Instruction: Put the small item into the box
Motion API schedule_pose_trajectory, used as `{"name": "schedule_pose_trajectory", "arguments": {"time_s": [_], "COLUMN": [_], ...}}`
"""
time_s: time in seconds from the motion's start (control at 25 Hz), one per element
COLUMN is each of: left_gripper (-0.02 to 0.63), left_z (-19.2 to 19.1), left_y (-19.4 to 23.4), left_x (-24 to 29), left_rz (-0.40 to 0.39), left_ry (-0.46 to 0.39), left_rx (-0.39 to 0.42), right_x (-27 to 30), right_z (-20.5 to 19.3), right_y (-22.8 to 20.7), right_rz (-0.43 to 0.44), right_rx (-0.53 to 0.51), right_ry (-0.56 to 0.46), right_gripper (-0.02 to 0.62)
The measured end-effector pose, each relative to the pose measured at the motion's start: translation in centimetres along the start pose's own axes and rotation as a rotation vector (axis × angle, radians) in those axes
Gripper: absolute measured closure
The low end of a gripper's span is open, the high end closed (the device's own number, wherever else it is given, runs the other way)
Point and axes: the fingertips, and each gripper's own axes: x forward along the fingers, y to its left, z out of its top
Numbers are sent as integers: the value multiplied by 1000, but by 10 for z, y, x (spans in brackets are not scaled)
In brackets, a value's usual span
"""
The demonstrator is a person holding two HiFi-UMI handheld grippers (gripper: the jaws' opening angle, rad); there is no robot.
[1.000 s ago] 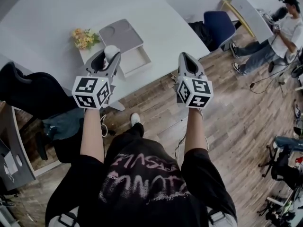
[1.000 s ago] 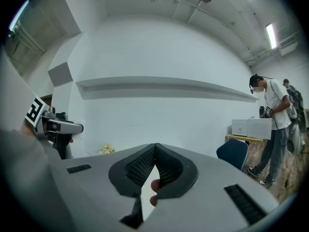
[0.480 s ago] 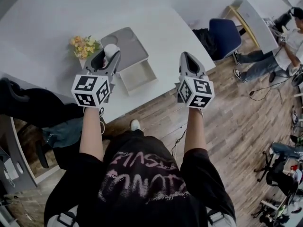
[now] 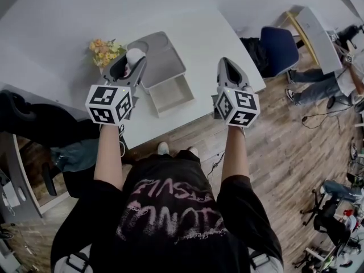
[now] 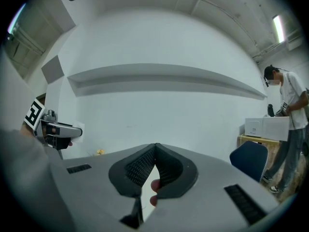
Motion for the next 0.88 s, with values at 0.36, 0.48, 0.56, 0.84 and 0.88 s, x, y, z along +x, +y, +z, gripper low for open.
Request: {"name": "schedule_pose_trajectory", "arguments": {"time_s": [0.36,0.48,0.56,0.84,0.88], "left_gripper": [426,426,426,426,426], "left_z": [1,4,6,12,12], "left_y": [1,-2,-6,-17,-17], "left_x": [12,15,15,11,8], "left_rz": [93,147,179,286,302], "left_ry": [20,20,20,15,14], "left_rx": [-5,-8,-8,-4,-4], "right_x": [33,46,53,73,75], "right_z": [2,8,12,22,22], "right_y": [-10,-17,-21,-19,-16], "right_rz": [105,157,193,317,334], "right_rx": [2,-4,-7,-14,-14], "right_ry": [3,-1,-5,-23,-23], "right_gripper": [586,586,586,586,586]}}
